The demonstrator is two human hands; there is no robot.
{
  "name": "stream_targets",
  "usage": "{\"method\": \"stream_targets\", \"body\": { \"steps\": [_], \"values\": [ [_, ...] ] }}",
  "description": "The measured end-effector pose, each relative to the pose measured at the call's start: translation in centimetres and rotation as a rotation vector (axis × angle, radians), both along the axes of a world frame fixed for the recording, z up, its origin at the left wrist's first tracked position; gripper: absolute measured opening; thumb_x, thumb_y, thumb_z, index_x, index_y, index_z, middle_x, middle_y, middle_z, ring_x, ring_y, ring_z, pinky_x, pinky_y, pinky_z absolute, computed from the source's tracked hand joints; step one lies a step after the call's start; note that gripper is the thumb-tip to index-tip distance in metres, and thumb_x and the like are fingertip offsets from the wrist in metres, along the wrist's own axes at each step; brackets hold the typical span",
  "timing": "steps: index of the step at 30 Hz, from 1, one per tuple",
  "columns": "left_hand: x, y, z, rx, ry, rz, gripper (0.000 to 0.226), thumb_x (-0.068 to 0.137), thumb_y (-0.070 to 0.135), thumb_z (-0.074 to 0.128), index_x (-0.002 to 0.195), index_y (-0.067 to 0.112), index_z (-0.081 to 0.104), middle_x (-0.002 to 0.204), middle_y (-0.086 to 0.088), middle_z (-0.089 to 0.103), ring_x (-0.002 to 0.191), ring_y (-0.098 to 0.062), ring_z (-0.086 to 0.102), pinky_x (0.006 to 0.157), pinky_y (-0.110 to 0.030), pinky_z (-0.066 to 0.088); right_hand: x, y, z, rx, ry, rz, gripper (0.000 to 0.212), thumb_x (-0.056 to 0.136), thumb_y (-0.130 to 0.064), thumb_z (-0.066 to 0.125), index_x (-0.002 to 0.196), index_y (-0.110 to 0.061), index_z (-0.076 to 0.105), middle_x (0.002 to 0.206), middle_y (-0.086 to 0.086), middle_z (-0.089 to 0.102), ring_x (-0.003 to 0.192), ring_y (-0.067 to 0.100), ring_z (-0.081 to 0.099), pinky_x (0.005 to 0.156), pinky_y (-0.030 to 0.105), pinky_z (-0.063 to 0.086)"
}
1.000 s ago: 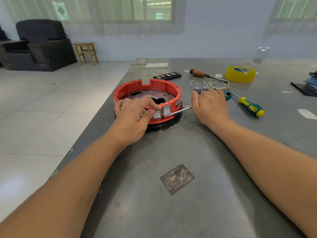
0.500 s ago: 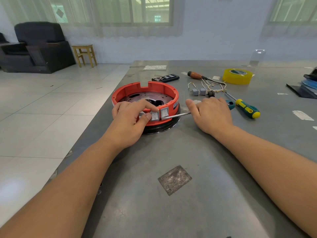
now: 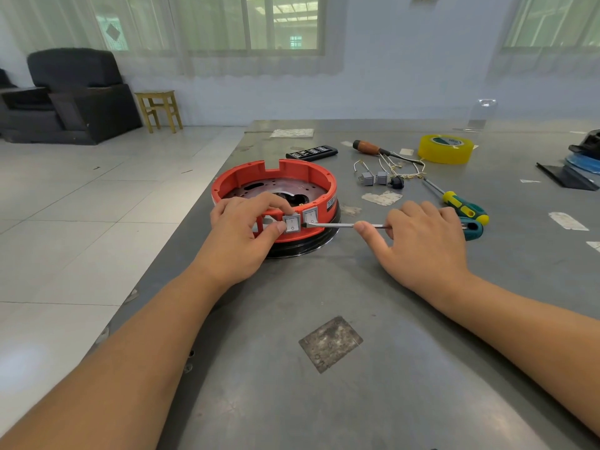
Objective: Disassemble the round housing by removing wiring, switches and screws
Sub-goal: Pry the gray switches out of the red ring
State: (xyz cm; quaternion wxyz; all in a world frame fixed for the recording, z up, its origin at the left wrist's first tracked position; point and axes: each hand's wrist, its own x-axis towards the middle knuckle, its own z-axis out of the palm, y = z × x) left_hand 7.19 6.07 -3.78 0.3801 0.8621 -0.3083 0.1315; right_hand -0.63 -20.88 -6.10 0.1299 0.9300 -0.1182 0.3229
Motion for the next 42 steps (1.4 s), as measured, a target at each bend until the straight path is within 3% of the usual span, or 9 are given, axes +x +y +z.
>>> {"method": "stream_targets", "body": {
  "steps": [6, 10, 14, 20, 25, 30, 35, 38, 42],
  "values": [
    [0.0, 0.0, 0.0, -0.022, 0.022, 0.006, 0.032, 0.101, 0.031, 0.065, 0.097, 0.061, 0.055, 0.108, 0.032, 0.05, 0.119, -0.007, 0.028, 0.109, -0.042, 0.031, 0.1, -0.3, 0.3, 0.017, -0.007, -0.017, 0.074, 0.096, -0.078, 0.012, 0.07, -0.026, 0.057, 0.076, -0.004, 0.054, 0.075, 0.021, 0.048, 0.073, 0.039, 0.037],
    [0.0, 0.0, 0.2, -0.002, 0.047, 0.013, 0.028, 0.101, 0.034, 0.065, 0.097, 0.06, 0.055, 0.11, 0.025, 0.051, 0.128, -0.016, 0.032, 0.106, -0.041, 0.032, 0.4, 0.0, 0.2, 0.032, -0.012, 0.015, 0.072, 0.095, -0.078, 0.013, 0.066, -0.026, 0.052, 0.074, -0.005, 0.051, 0.073, 0.02, 0.044, 0.072, 0.038, 0.033],
    [0.0, -0.2, 0.2, -0.017, 0.046, 0.013, 0.022, 0.1, 0.039, 0.065, 0.095, 0.058, 0.056, 0.107, 0.019, 0.055, 0.122, -0.017, 0.034, 0.107, -0.043, 0.032, 1.0, -0.2, 0.5, 0.072, 0.016, 0.044, 0.074, 0.095, -0.078, 0.009, 0.064, -0.026, 0.052, 0.072, -0.004, 0.052, 0.074, 0.02, 0.046, 0.073, 0.039, 0.036],
    [0.1, -0.5, 0.5, 0.01, 0.048, 0.024, 0.022, 0.102, 0.035, 0.064, 0.093, 0.053, 0.055, 0.105, 0.027, 0.049, 0.118, -0.013, 0.032, 0.119, -0.051, 0.025, 3.7, -0.7, 1.7, 0.133, 0.082, 0.059, 0.083, 0.1, -0.063, 0.004, 0.077, -0.024, 0.075, 0.072, 0.0, 0.058, 0.082, 0.025, 0.051, 0.083, 0.043, 0.038],
    [0.3, -0.5, 0.4, 0.014, 0.039, 0.0, 0.022, 0.103, 0.032, 0.063, 0.097, 0.051, 0.056, 0.103, 0.031, 0.045, 0.101, -0.001, 0.024, 0.117, -0.049, 0.021, 6.7, -0.9, 2.2, 0.164, 0.05, 0.066, 0.065, 0.105, -0.044, 0.027, 0.063, -0.013, 0.066, 0.067, 0.009, 0.059, 0.082, 0.031, 0.055, 0.089, 0.044, 0.039],
    [0.5, -0.4, 0.4, 0.022, 0.036, -0.012, 0.024, 0.104, 0.031, 0.063, 0.094, 0.052, 0.055, 0.104, 0.033, 0.044, 0.094, 0.003, 0.023, 0.117, -0.051, 0.024, 8.3, -0.3, 2.5, 0.228, 0.022, 0.099, 0.053, 0.093, -0.036, 0.022, 0.054, -0.01, 0.046, 0.06, 0.006, 0.045, 0.072, 0.029, 0.045, 0.079, 0.041, 0.034],
    [0.5, -0.4, 0.4, 0.02, 0.056, -0.01, 0.026, 0.104, 0.032, 0.063, 0.093, 0.054, 0.056, 0.106, 0.031, 0.047, 0.11, -0.004, 0.025, 0.119, -0.05, 0.024, 9.1, -0.5, 2.3, 0.243, -0.042, 0.128, 0.05, 0.094, -0.034, 0.023, 0.062, -0.007, 0.05, 0.064, 0.008, 0.045, 0.075, 0.029, 0.042, 0.083, 0.044, 0.036],
    [0.5, -0.4, 0.4, 0.011, 0.045, -0.02, 0.026, 0.103, 0.031, 0.064, 0.093, 0.054, 0.057, 0.106, 0.031, 0.048, 0.105, -0.001, 0.026, 0.118, -0.05, 0.025, 9.5, -0.6, 2.1, 0.255, -0.1, 0.174, 0.049, 0.097, -0.032, 0.028, 0.061, -0.007, 0.05, 0.063, 0.009, 0.046, 0.074, 0.03, 0.043, 0.083, 0.044, 0.037],
    [0.4, -0.3, 0.2, -0.004, 0.032, -0.018, 0.026, 0.102, 0.031, 0.065, 0.094, 0.054, 0.057, 0.104, 0.034, 0.046, 0.1, 0.001, 0.026, 0.116, -0.052, 0.03, 9.5, -0.7, 1.6, 0.242, -0.103, 0.166, 0.064, 0.098, -0.039, 0.02, 0.071, -0.001, 0.064, 0.072, 0.015, 0.062, 0.077, 0.027, 0.044, 0.085, 0.043, 0.038]
  ]
}}
